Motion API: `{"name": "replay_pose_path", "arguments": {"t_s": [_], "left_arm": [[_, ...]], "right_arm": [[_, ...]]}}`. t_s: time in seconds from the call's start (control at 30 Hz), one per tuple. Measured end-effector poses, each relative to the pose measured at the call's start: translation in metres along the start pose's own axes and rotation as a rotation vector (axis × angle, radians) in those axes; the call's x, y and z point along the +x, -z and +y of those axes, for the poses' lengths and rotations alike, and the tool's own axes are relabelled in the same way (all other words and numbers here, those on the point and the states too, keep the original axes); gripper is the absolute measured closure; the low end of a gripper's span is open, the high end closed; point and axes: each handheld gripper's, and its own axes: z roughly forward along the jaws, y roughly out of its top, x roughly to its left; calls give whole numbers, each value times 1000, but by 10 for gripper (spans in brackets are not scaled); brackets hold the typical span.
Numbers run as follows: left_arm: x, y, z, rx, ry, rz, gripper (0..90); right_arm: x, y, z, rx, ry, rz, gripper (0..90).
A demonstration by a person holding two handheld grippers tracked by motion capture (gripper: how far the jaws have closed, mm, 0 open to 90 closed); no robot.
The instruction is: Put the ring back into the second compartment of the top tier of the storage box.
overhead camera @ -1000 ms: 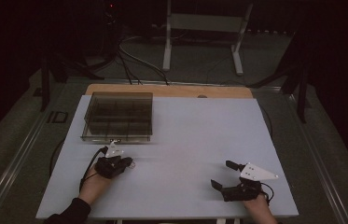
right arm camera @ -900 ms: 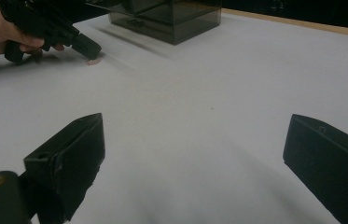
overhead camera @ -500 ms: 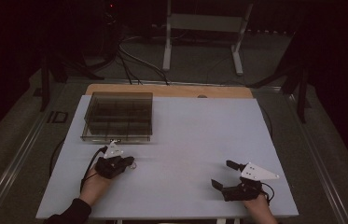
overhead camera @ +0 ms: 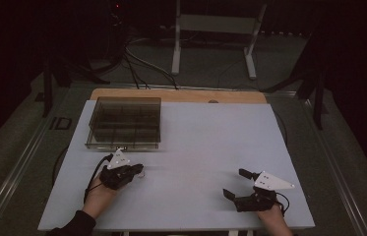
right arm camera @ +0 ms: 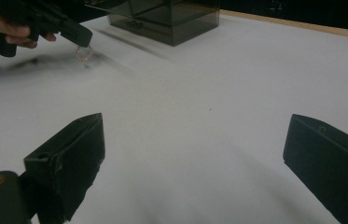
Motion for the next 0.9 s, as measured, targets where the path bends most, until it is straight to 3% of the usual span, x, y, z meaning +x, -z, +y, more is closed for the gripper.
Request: {"name": "replay_pose_path", "arguments": {"t_s": [0.2, 0.9], "left_arm": [[-6, 4, 3, -3, -30, -7, 878], [-14, 28, 19, -43, -46, -28, 878]], "right_arm": [[0, 0, 0, 1, -3, -2, 55], [-1, -1, 0, 3, -4, -8, 55]]}}
